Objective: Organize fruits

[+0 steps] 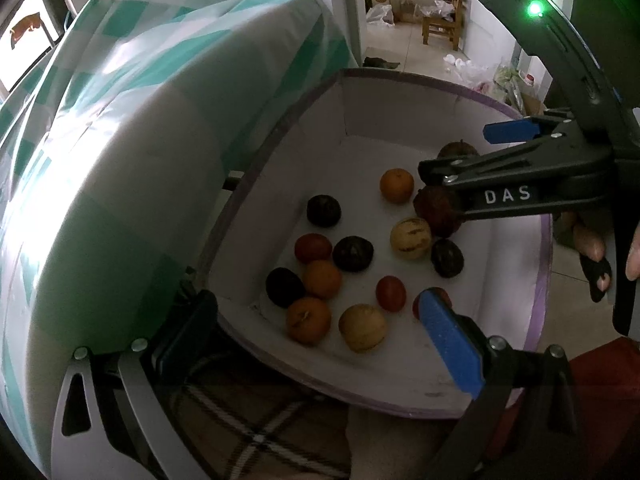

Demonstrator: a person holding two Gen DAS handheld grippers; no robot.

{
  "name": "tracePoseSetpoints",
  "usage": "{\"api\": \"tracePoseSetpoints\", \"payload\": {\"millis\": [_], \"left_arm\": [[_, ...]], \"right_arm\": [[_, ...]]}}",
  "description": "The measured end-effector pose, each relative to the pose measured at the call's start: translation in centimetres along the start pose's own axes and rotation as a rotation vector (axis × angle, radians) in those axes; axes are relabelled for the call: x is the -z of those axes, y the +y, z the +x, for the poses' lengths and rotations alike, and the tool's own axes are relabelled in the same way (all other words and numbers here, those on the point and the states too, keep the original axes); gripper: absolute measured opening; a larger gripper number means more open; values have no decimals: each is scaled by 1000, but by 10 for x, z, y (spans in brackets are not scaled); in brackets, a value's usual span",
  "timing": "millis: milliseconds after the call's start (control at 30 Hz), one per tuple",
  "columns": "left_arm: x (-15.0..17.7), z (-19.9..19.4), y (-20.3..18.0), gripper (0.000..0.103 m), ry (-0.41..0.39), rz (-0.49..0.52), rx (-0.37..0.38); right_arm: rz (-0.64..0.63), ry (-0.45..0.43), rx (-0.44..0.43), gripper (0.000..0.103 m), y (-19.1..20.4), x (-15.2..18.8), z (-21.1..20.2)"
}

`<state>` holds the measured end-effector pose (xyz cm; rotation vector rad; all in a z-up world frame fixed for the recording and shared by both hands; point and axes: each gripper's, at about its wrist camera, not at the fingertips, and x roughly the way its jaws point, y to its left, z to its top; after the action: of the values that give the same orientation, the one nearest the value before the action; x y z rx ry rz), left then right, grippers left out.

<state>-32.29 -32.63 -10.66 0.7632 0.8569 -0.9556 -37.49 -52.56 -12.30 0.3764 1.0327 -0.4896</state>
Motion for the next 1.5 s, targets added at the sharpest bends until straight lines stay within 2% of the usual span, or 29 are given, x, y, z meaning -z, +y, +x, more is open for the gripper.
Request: {"api": "tracePoseSetpoints", "payload": {"millis": [1500], "left_arm": [[4, 4, 1, 101, 12, -2, 1]], "right_arm": [[9, 28, -19, 88, 2, 7, 12]]}}
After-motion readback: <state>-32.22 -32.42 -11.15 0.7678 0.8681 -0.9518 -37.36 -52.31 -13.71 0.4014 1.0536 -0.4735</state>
